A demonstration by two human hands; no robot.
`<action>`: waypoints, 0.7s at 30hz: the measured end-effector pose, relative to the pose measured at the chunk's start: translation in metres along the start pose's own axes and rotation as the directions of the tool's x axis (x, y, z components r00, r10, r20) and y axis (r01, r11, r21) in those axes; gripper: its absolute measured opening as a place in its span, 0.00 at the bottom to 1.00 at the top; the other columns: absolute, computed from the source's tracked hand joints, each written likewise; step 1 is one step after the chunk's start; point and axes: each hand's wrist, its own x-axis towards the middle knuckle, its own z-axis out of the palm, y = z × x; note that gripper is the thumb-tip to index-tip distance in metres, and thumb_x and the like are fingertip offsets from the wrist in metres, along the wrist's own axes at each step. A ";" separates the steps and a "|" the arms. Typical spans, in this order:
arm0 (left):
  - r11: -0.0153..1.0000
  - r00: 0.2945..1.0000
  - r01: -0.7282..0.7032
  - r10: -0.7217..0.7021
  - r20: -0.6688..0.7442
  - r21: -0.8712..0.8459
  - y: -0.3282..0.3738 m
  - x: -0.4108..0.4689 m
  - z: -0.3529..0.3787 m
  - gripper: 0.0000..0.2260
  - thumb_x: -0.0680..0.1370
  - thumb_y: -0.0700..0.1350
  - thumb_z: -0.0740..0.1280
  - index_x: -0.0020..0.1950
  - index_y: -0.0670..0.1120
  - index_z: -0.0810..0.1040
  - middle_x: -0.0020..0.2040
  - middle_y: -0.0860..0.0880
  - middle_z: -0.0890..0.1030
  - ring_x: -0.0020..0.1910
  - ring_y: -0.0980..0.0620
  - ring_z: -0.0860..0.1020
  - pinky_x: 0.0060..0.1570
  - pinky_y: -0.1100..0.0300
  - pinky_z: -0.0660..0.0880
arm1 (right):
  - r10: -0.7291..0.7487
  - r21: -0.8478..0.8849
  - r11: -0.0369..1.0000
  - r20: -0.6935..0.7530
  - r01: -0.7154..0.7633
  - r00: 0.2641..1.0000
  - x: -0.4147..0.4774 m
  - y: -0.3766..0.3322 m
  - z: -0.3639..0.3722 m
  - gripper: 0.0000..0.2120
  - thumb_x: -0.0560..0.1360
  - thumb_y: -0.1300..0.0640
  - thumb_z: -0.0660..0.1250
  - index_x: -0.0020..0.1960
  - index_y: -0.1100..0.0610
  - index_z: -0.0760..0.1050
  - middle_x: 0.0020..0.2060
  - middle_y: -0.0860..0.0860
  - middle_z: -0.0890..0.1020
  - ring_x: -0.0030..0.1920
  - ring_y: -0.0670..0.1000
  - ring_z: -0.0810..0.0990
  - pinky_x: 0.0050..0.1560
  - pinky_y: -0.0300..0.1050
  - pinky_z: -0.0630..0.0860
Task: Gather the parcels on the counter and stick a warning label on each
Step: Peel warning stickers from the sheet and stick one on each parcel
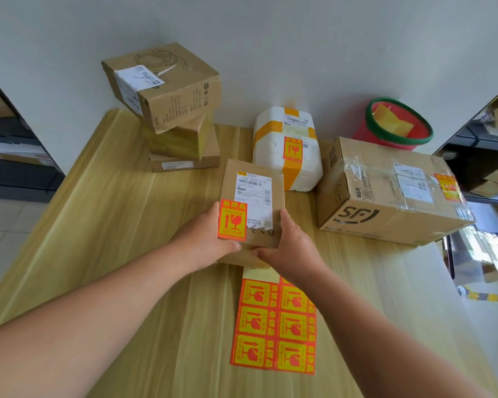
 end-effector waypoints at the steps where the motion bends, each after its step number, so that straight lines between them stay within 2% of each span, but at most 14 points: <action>1: 1.000 1.000 0.006 -0.006 0.015 -0.011 0.003 0.003 0.004 0.26 0.68 0.50 0.74 0.61 0.59 0.67 0.49 0.59 0.80 0.47 0.56 0.79 0.42 0.59 0.76 | 0.006 -0.002 1.000 0.013 -0.006 1.000 0.001 0.005 -0.004 0.50 0.66 0.45 0.75 0.77 0.52 0.47 0.71 0.49 0.67 0.68 0.51 0.67 0.59 0.42 0.67; 3: 0.999 0.999 0.025 -0.024 0.032 -0.027 0.009 0.007 0.011 0.25 0.68 0.49 0.74 0.59 0.61 0.67 0.48 0.59 0.79 0.46 0.57 0.79 0.39 0.61 0.75 | 0.010 -0.004 1.000 0.037 -0.010 0.999 0.005 0.012 -0.009 0.51 0.66 0.45 0.75 0.77 0.52 0.47 0.71 0.49 0.67 0.68 0.51 0.67 0.62 0.45 0.69; 7: 0.996 0.998 0.053 -0.050 0.046 -0.065 0.018 0.019 0.027 0.26 0.69 0.48 0.74 0.62 0.61 0.66 0.50 0.58 0.79 0.47 0.56 0.78 0.40 0.61 0.76 | 0.012 -0.007 1.000 0.048 -0.012 0.999 0.014 0.026 -0.017 0.51 0.66 0.45 0.75 0.77 0.52 0.48 0.71 0.49 0.67 0.68 0.51 0.68 0.63 0.46 0.69; 10: 0.995 0.997 0.066 -0.062 0.054 -0.073 0.027 0.028 0.041 0.27 0.68 0.48 0.74 0.62 0.60 0.66 0.50 0.58 0.80 0.48 0.55 0.79 0.47 0.55 0.78 | 0.033 -0.008 0.999 0.048 -0.033 0.998 0.018 0.041 -0.024 0.51 0.65 0.46 0.76 0.77 0.52 0.48 0.71 0.49 0.68 0.67 0.51 0.69 0.62 0.47 0.71; 12: 0.996 0.996 0.065 -0.062 0.057 -0.063 0.032 0.031 0.053 0.27 0.69 0.49 0.74 0.63 0.59 0.65 0.50 0.59 0.79 0.48 0.56 0.78 0.51 0.54 0.76 | 0.050 -0.010 0.999 0.048 -0.050 0.998 0.018 0.053 -0.029 0.51 0.65 0.46 0.76 0.77 0.51 0.48 0.71 0.49 0.68 0.67 0.51 0.70 0.62 0.47 0.72; 15: 0.997 0.996 0.070 -0.067 0.062 -0.045 0.043 0.036 0.069 0.31 0.70 0.50 0.74 0.67 0.58 0.61 0.50 0.60 0.78 0.49 0.56 0.78 0.51 0.56 0.75 | 0.077 -0.029 0.997 0.034 -0.076 0.996 0.019 0.070 -0.037 0.51 0.66 0.46 0.76 0.77 0.52 0.48 0.73 0.50 0.65 0.70 0.52 0.67 0.65 0.48 0.68; 17: 0.996 0.994 0.078 -0.074 0.076 -0.054 0.050 0.041 0.078 0.32 0.71 0.49 0.73 0.70 0.58 0.60 0.52 0.57 0.79 0.49 0.53 0.79 0.51 0.52 0.77 | 0.090 -0.016 0.996 0.023 -0.089 0.996 0.021 0.079 -0.040 0.50 0.67 0.48 0.75 0.77 0.52 0.48 0.74 0.50 0.63 0.71 0.52 0.64 0.66 0.48 0.67; 21: 0.996 0.993 0.086 -0.083 0.079 -0.038 0.063 0.051 0.092 0.38 0.73 0.49 0.70 0.75 0.57 0.50 0.58 0.55 0.77 0.51 0.50 0.78 0.52 0.52 0.76 | 0.087 -0.018 0.996 -0.038 -0.088 0.995 0.022 0.090 -0.043 0.43 0.71 0.52 0.72 0.77 0.53 0.49 0.76 0.52 0.56 0.74 0.51 0.57 0.68 0.46 0.62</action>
